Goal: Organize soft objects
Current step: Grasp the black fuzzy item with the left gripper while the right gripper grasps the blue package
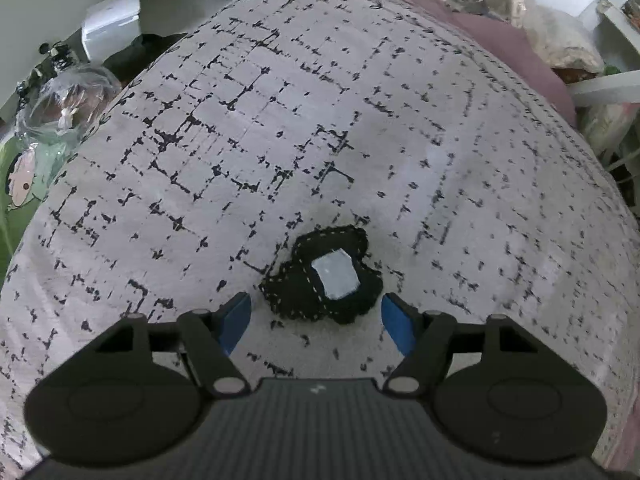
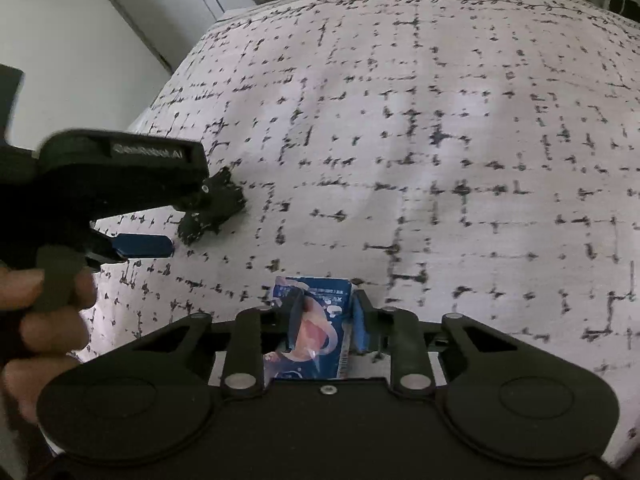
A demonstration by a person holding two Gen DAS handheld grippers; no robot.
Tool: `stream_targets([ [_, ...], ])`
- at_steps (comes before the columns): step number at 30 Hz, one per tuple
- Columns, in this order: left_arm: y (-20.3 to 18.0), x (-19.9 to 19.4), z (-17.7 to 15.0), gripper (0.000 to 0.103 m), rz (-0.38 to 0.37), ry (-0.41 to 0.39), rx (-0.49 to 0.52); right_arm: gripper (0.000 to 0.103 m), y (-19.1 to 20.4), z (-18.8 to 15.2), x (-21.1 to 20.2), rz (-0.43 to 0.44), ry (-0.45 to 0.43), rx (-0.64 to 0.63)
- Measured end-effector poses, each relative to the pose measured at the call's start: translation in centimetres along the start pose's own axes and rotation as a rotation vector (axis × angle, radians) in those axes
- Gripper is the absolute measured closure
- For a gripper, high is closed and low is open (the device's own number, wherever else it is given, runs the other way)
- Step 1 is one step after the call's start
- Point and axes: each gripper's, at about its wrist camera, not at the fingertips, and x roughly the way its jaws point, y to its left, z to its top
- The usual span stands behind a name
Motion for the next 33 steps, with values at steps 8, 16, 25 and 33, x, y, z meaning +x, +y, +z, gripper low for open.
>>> stream_targets([
  [8, -0.5, 0.7, 0.3, 0.075, 0.081, 0.001, -0.03, 0.082, -2.0, 0.2, -1.7, -0.01, -0.007, -0.005],
  [16, -0.9, -2.0, -0.9, 0.079, 0.055, 0.005, -0.017, 0.084, -1.6, -0.1, -3.4, -0.001, -0.03, -0.011],
  [25, -0.9, -6.3, -2.9, 0.079, -0.005, -0.036, -0.01, 0.084, -1.0, -0.8, -6.1, 0.033, -0.066, -0.024],
  [33, 0.3, -9.4, -4.9, 0.079, -0.01, -0.072, -0.016, 0.084, 0.4, -1.2, -8.5, 0.055, -0.104, -0.064],
])
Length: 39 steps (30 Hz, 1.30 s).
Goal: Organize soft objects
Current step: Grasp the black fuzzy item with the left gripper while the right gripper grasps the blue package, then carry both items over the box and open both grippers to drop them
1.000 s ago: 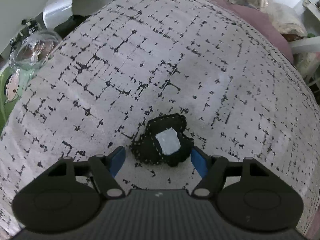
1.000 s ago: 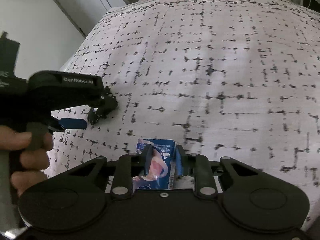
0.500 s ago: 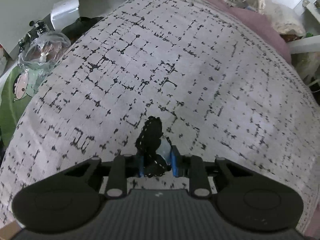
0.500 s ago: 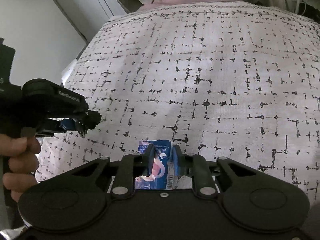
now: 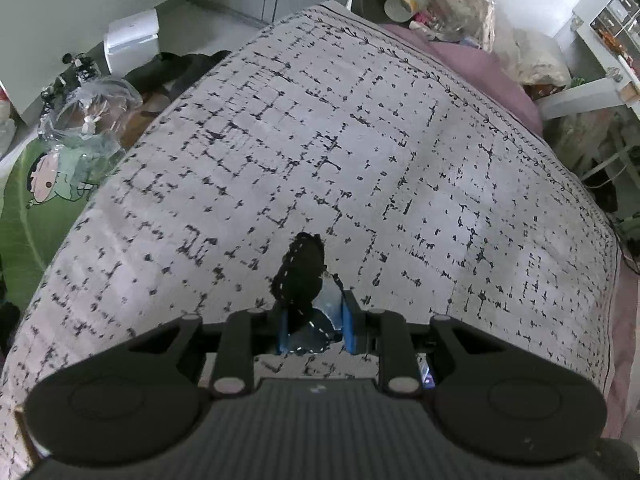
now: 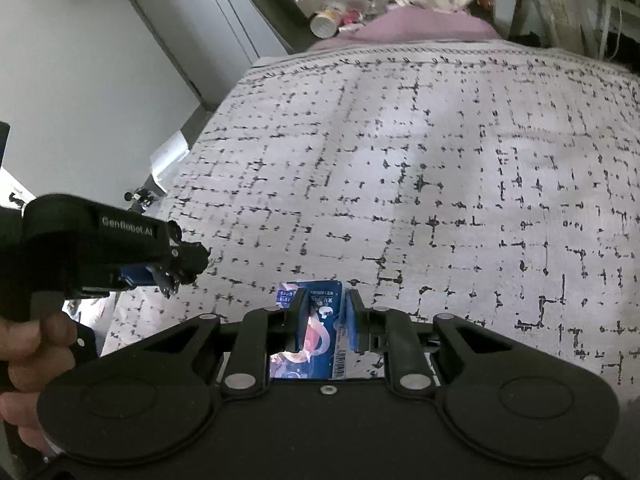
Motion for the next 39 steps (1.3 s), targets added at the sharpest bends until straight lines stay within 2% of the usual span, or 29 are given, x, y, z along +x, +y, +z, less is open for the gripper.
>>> stream_targets([
  [17, 4.8, -5.6, -3.2, 0.078, -0.016, -0.053, -0.022, 0.084, 5.8, -1.3, -4.1, 0.071, -0.054, -0.102],
  [32, 10.9, -8.0, -8.2, 0.077, -0.028, -0.047, -0.121, 0.084, 10.7, -4.4, -5.5, 0.14, -0.006, -0.201],
  [38, 12.4, -8.2, -9.5, 0.074, -0.01, -0.036, -0.139, 0.084, 12.1, -5.4, -5.4, 0.154, 0.009, -0.215],
  [39, 12.5, -8.2, -9.7, 0.069, -0.016, -0.031, -0.135, 0.084, 12.4, -5.5, -5.4, 0.156, 0.01, -0.218],
])
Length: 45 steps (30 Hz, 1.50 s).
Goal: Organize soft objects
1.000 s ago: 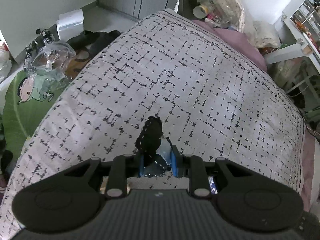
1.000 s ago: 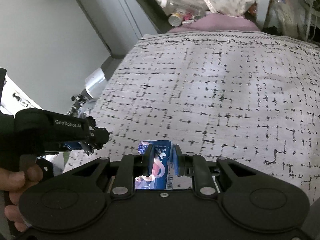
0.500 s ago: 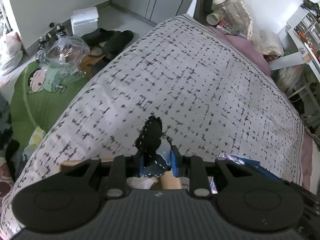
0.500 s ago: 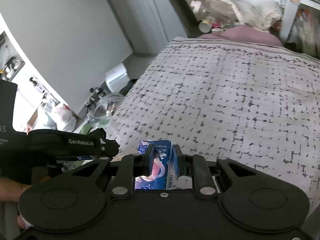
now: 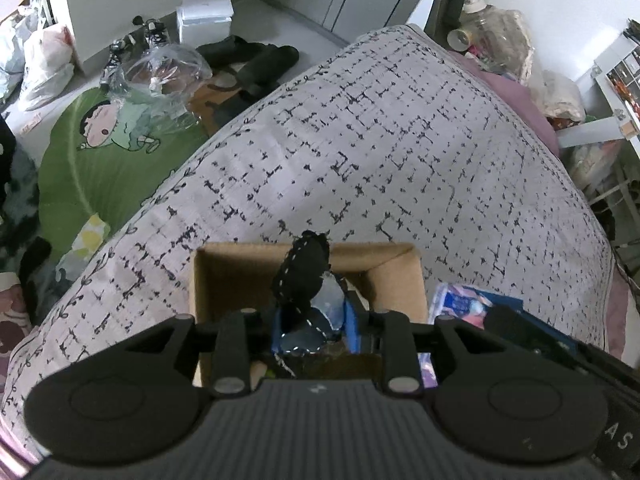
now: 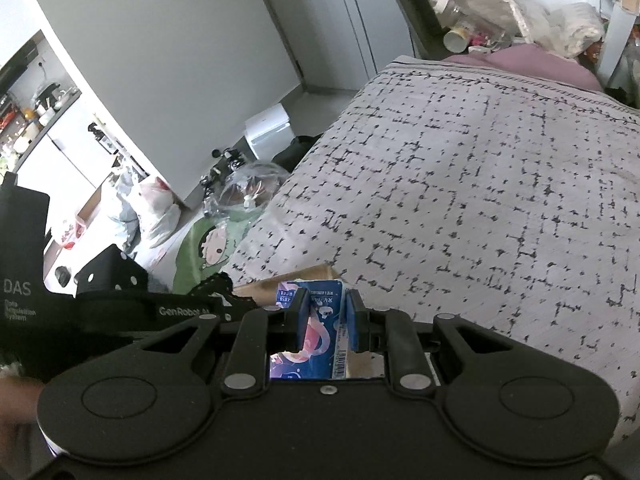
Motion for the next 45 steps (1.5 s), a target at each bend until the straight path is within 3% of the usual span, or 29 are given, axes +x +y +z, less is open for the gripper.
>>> stream_targets([
  [4, 0.3, -0.4, -0.2, 0.05, 0.07, -0.011, 0.0, 0.083, 0.5, -0.2, 0.3, 0.009, 0.012, 0.006],
  [6, 0.5, -0.8, -0.2, 0.039, 0.063, -0.014, 0.004, 0.081, 0.8, -0.5, 0.4, 0.009, 0.014, 0.004],
  [9, 0.5, -1.5, -0.3, 0.031, 0.052, -0.019, 0.009, 0.08, 1.0, -0.6, 0.3, 0.03, 0.009, 0.004],
  [13, 0.5, -1.9, -0.5, 0.03, 0.068, -0.025, 0.005, 0.074, 1.0, -0.6, 0.1, 0.028, 0.01, 0.003],
  [15, 0.6, -2.3, -0.7, 0.028, 0.069, -0.029, -0.003, 0.058, 0.8, -0.6, -0.1, 0.025, 0.011, 0.01],
  [17, 0.7, -2.7, -0.9, 0.024, 0.063, -0.033, -0.011, 0.049, 0.4, -0.6, -0.5, 0.011, 0.001, 0.012],
  [22, 0.4, -3.8, -1.6, 0.022, 0.054, -0.043, -0.009, 0.038, -0.6, -0.8, -1.4, -0.011, 0.004, -0.003],
  [30, -0.8, -5.9, -2.6, 0.021, 0.05, -0.091, 0.023, 0.002, -1.7, -1.0, -4.3, -0.046, -0.057, -0.062],
  [36, -2.0, -7.7, -3.9, 0.013, 0.039, -0.122, 0.059, 0.0, -3.2, -1.5, -7.1, -0.065, -0.112, -0.065],
  [44, -3.6, -10.3, -6.7, 0.009, 0.039, -0.185, 0.104, 0.0, -4.6, -2.6, -10.8, -0.109, -0.196, -0.055],
  [45, -3.8, -10.8, -7.1, 0.005, 0.036, -0.195, 0.106, 0.0, -4.8, -2.7, -11.3, -0.115, -0.207, -0.055],
])
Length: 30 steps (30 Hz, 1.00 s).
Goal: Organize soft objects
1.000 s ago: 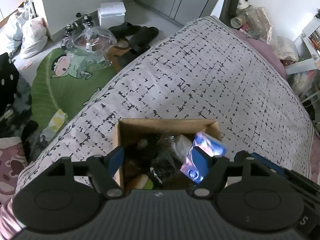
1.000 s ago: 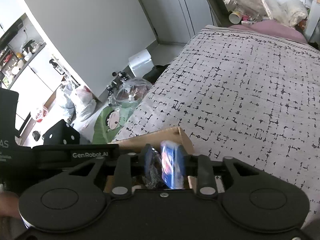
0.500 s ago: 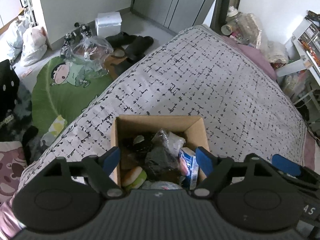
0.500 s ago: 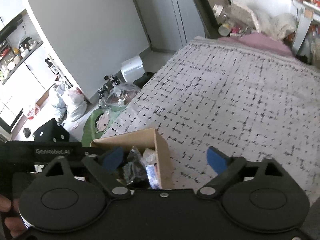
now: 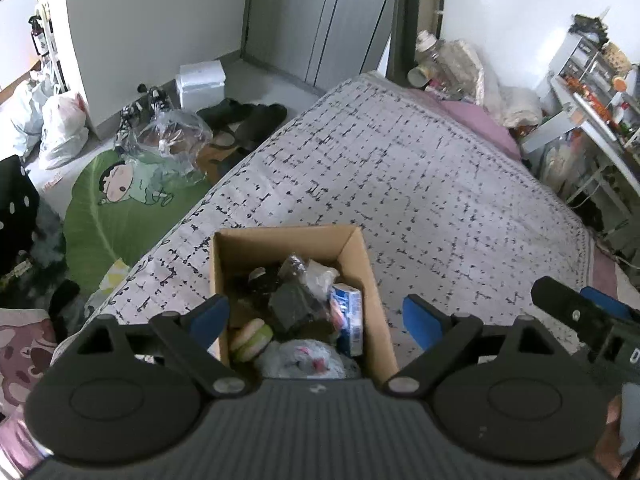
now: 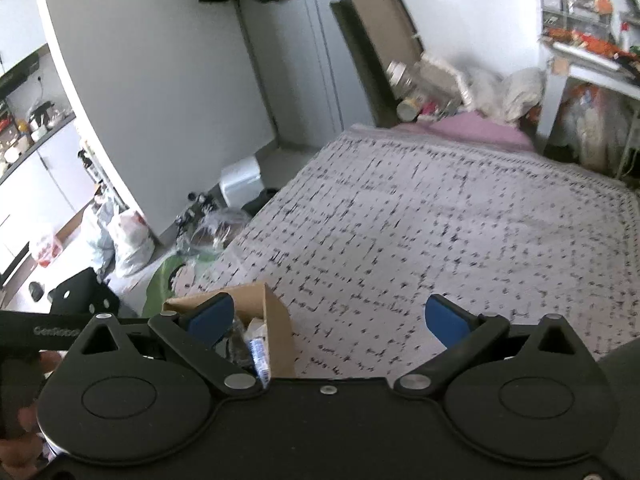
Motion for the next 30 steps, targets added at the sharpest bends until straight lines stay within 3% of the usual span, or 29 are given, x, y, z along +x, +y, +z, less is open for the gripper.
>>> stream_targets([
  [5, -1.1, -2.6, -1.2, 0.001, -0.002, -0.06, 0.018, 0.0, -1.2, -0.2, -2.5, -0.002, -0.022, 0.004],
  [18, -4.3, -8.5, -4.5, 0.001, -0.004, -0.142, 0.014, 0.0, -2.4, 0.3, -8.8, -0.029, -0.108, -0.022],
  [30, -5.6, -11.6, -6.2, 0.001, 0.027, -0.185, 0.051, 0.0, -1.9, -1.0, -10.3, -0.078, -0.092, -0.06],
])
